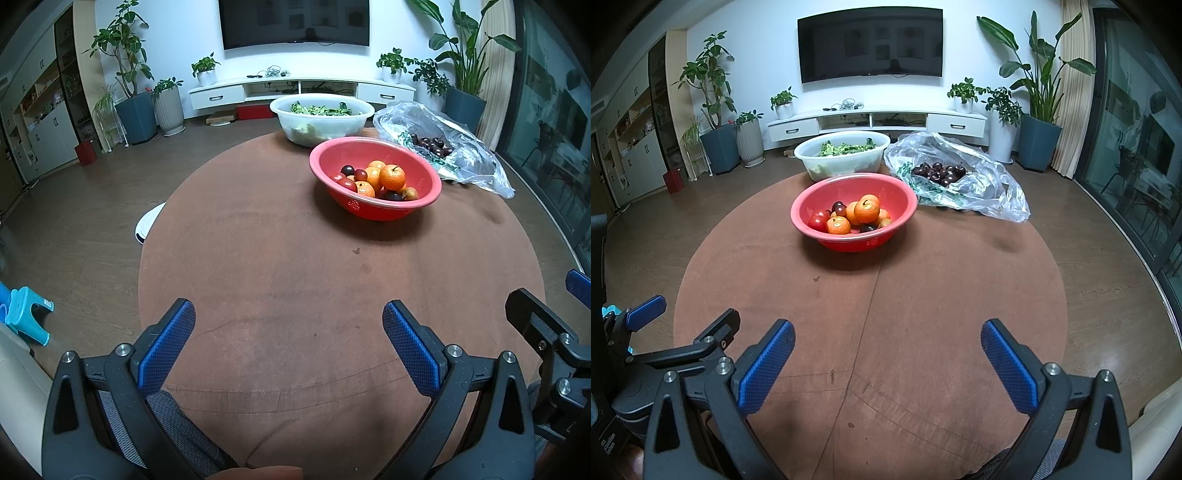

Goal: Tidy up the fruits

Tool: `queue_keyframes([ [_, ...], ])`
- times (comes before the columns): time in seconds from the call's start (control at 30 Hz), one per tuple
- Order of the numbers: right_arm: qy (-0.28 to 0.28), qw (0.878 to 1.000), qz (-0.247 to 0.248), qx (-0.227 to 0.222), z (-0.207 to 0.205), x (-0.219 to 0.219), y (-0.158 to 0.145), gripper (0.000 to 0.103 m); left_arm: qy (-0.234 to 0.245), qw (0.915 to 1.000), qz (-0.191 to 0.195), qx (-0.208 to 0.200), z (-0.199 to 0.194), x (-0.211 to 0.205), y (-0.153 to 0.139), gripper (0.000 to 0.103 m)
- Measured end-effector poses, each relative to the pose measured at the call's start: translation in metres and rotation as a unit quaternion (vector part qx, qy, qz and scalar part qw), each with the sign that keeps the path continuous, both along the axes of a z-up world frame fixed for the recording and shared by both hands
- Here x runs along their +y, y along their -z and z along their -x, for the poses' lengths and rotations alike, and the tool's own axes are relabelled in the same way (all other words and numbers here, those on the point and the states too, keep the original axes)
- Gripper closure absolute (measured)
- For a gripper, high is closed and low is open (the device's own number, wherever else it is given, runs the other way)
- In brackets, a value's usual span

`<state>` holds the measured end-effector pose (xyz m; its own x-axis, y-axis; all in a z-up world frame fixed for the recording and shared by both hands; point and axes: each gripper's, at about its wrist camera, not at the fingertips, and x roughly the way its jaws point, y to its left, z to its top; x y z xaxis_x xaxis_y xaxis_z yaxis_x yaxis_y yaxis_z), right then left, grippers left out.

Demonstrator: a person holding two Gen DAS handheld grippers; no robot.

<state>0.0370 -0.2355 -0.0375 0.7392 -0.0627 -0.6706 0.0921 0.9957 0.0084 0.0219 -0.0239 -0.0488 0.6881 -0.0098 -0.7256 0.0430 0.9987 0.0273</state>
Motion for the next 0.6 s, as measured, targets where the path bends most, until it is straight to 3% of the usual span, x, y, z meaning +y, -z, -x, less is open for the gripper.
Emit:
queue_keyframes([
  [0.6,0.0,1.0,0.0,0.001,-0.0004,-0.0001,-0.0001,0.0,0.001,1.0,-0.001,0.003,0.0,0.001,0.0034,0.0],
])
